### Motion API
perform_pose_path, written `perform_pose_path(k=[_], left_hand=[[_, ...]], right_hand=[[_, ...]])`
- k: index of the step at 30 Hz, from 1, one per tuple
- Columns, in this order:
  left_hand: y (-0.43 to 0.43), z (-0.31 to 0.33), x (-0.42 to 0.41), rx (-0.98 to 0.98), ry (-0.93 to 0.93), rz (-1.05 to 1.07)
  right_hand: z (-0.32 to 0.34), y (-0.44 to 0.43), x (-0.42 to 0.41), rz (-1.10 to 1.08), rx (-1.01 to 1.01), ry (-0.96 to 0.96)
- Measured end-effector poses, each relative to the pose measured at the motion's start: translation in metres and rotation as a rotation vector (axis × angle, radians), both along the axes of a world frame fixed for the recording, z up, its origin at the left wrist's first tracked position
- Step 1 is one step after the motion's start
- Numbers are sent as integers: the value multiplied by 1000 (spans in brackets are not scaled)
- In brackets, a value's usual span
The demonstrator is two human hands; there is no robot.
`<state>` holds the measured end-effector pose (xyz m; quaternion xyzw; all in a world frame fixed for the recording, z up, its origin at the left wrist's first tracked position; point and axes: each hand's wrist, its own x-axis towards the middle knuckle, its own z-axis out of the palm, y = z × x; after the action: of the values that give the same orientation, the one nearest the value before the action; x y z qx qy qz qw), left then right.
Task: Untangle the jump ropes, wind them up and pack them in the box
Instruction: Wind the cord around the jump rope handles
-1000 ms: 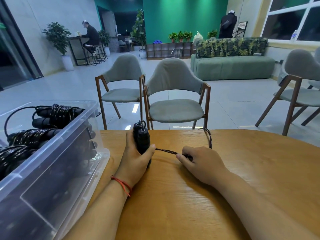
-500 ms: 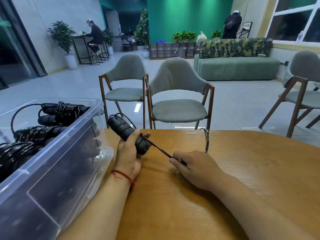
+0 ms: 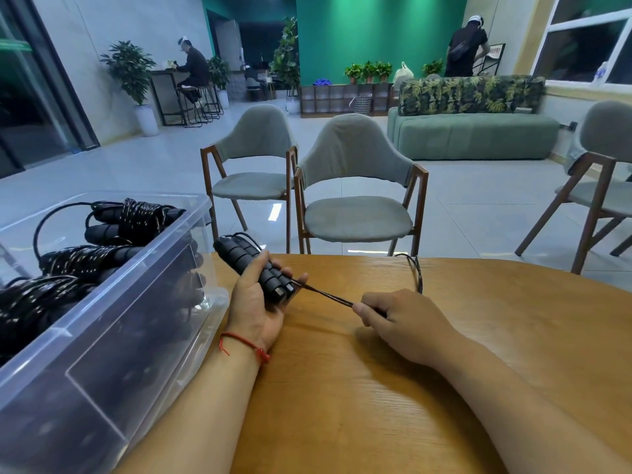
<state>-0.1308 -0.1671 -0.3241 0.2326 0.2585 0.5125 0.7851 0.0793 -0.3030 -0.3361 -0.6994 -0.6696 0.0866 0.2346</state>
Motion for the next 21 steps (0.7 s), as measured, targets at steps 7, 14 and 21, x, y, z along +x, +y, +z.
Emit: perform_pose_path(k=[7,14,21], left_hand=[[-18,-5,12,699,969,107],[-38,7,13,1052,1226,-249],[-71,9,24,1474,1337,-465]], right_hand=[[44,-8,-11,118,282,506],[58,-8,-18,61,384,548],[62,-10,-4,35,247,348]])
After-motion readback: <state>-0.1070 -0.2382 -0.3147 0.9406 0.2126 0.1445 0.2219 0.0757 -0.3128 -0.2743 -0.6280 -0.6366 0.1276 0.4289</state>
